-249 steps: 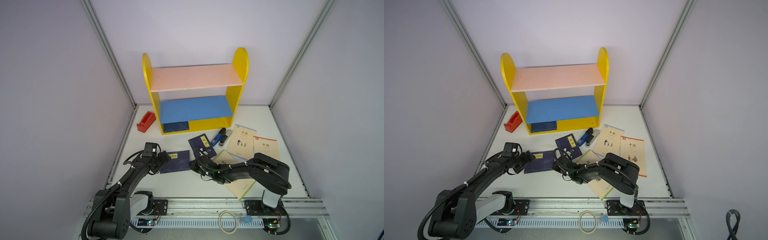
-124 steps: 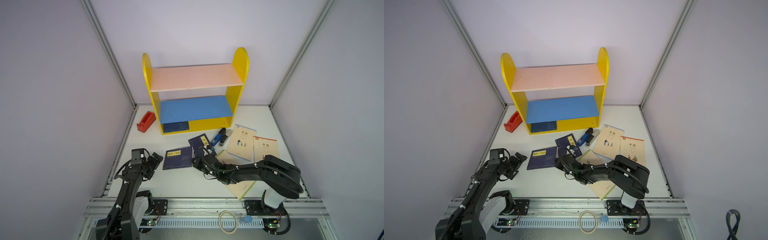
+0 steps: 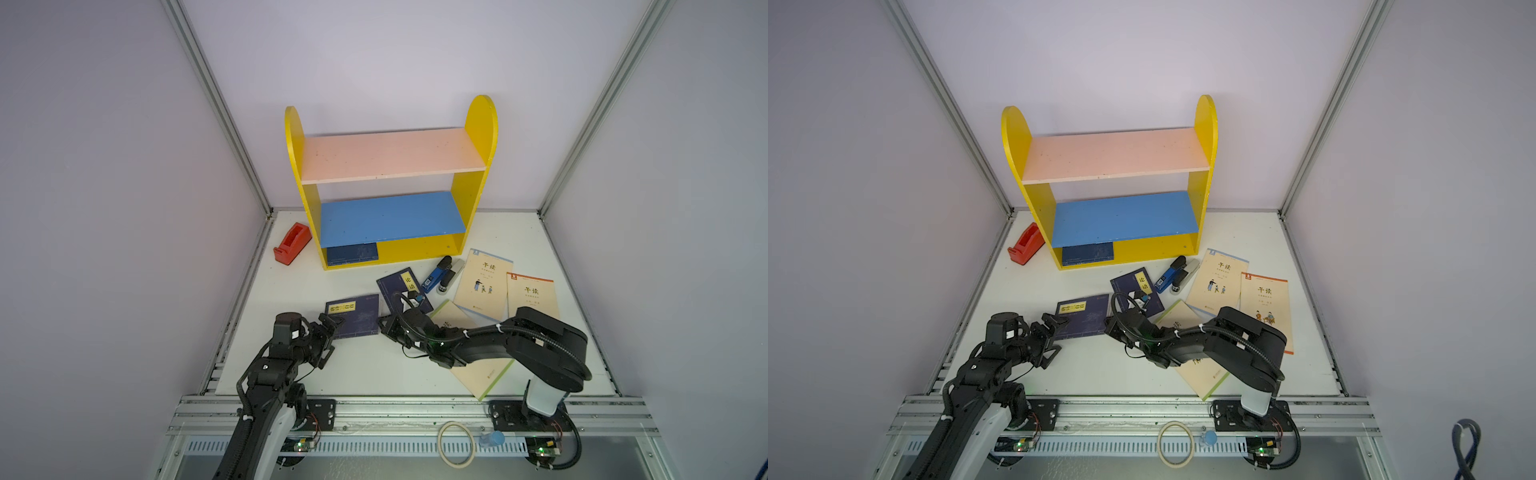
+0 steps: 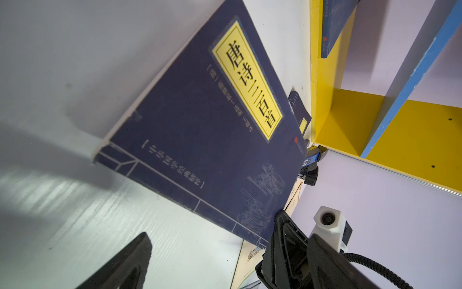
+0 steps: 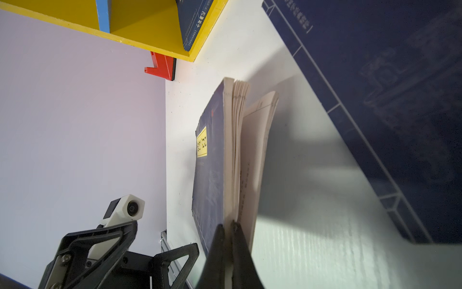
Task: Stacking books/files
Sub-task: Pick up the book at the center of the table.
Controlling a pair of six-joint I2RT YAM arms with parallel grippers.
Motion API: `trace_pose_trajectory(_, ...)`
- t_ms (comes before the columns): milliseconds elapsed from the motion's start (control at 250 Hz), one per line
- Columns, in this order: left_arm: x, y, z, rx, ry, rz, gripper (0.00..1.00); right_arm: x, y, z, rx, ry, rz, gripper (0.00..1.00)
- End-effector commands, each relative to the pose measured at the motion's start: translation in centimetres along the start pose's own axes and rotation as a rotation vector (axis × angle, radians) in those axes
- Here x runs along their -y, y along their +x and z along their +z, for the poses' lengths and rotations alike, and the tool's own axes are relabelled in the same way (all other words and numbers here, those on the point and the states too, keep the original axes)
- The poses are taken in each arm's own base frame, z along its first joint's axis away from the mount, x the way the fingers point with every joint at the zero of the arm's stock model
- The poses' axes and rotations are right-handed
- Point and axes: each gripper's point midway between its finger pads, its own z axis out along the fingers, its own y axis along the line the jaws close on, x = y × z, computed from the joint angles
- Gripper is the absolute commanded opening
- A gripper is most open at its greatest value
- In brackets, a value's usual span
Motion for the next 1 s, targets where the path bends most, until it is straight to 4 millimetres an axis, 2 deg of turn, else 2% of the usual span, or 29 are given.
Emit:
trace_pose_trajectory(0, 0.5, -0.1, 1.3, -0.015, 0.077, -0.096, 1.00, -1.8, -0.1, -0.1, 0.000, -0.077, 0.026, 0.00)
trace_pose_trajectory(84, 0.7, -0.1, 1.8, -0.028, 0.094, -0.103, 1.00, -1.8, -0.1, -0.2, 0.000, -0.077, 0.025, 0.00)
trace_pose_trajectory(184, 1.0, -0.4, 1.6, -0.004, 0.058, -0.063, 1.00, -1.8, 0.0, -0.3, -0.001, -0.079, 0.026, 0.00)
trace_pose_trajectory(460, 2.9, -0.7, 2.0, -0.003, 0.159, -0.064, 1.00, -1.9, 0.5, -0.4, -0.014, -0.095, 0.039, 0.00)
trace_pose_trajectory(808, 3.5, -1.6, 1.9, 0.039, 0.178, -0.056, 1.00, -1.8, 1.1, -0.2, -0.026, -0.105, 0.052, 0.00)
trace_pose_trajectory(924, 3.4, -1.9, 2.0, 0.060, 0.186, -0.050, 0.95, -1.7, 1.5, 0.0, -0.038, -0.109, 0.060, 0.00)
trace_pose_trajectory(1000, 3.7, -2.1, 1.9, 0.073, 0.214, -0.047, 0.82, -1.7, 1.6, 0.0, -0.039, -0.115, 0.065, 0.00)
